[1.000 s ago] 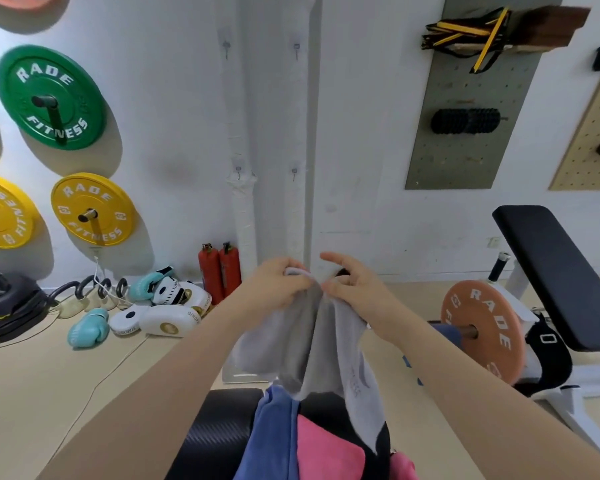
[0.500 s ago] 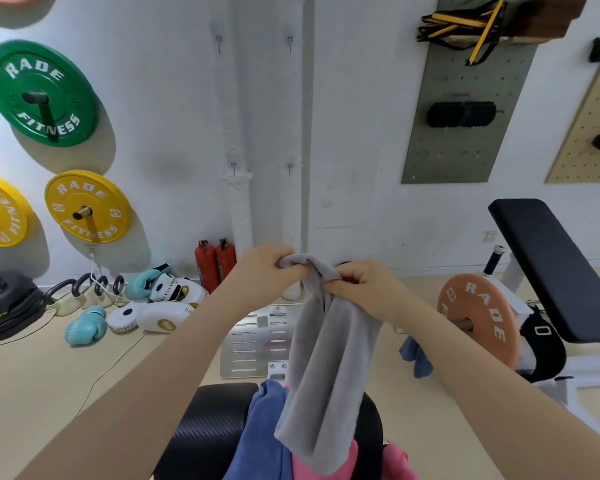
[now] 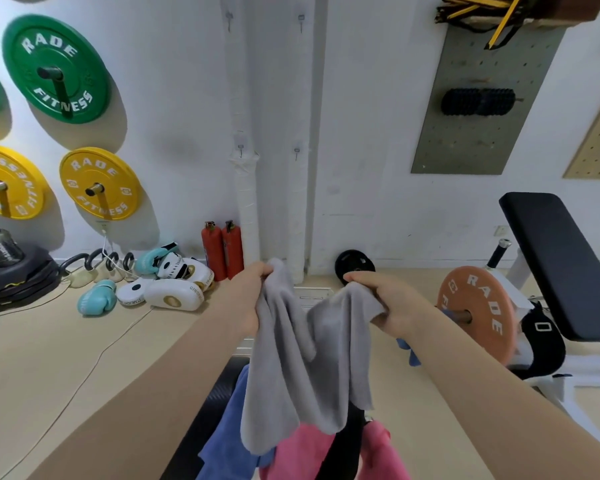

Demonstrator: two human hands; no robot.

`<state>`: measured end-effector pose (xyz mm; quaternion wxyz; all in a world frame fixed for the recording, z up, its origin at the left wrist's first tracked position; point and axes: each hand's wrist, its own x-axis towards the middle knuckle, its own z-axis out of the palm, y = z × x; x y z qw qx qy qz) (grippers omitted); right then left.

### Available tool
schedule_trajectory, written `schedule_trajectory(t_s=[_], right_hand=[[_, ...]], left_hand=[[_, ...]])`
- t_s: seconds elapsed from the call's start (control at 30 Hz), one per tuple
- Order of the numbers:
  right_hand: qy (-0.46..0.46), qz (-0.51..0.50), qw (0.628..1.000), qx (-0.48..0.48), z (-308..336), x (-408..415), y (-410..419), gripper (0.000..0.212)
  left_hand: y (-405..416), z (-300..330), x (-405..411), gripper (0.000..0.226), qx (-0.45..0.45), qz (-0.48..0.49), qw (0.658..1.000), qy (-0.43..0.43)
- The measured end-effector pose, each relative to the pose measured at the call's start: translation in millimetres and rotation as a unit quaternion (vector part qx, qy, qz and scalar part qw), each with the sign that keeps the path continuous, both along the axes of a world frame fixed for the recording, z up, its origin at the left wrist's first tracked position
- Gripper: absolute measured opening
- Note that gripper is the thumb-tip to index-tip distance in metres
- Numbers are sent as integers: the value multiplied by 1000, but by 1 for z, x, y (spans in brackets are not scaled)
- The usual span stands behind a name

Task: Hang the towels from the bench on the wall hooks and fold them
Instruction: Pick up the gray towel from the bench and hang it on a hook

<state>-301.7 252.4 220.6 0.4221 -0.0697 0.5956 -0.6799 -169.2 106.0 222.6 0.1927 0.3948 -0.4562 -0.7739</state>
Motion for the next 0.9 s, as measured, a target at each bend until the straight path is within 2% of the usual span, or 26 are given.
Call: schedule_trajectory(t_s=[0.13, 0.2, 0.27, 0.33, 0.4, 0.5, 0.57, 0.67, 0.7, 0.73, 0.83, 0.9], right_hand=[[32, 116, 986, -114, 18, 13, 9, 30], [99, 166, 973, -126, 24, 21, 12, 31], [163, 181, 963, -116, 30, 32, 12, 21], [281, 168, 941, -80, 34, 41, 7, 14], [441, 149, 884, -34, 34, 47, 3, 19], [645, 132, 752, 27, 33, 53, -4, 23], [721, 127, 678, 56, 30, 55, -9, 16], [766, 82, 631, 91, 25, 55, -18, 15], [771, 69, 626, 90, 23, 55, -20, 9], [767, 64, 631, 93, 24, 55, -21, 12], [712, 71, 689, 115, 26, 51, -26, 44], [717, 66, 681, 133, 32, 51, -28, 48]], left_hand=[[12, -8, -2, 17, -8, 34, 999, 28], [16, -6, -1, 19, 14, 56, 997, 59], [17, -5, 0, 13, -10, 57, 996, 62], [18, -3, -1, 11, -32, 51, 996, 73], [17, -3, 0, 16, -30, 48, 994, 93], [14, -2, 2, 17, 20, 11, 989, 147], [13, 2, 2, 21, 22, -3, 988, 150], [9, 5, -3, 26, -9, 35, 988, 149], [6, 6, -3, 24, -10, 55, 987, 149], [3, 6, -2, 23, -1, 71, 987, 147], [-3, 7, 2, 22, 2, 68, 986, 151], [-3, 7, 2, 21, -23, 50, 985, 163]])
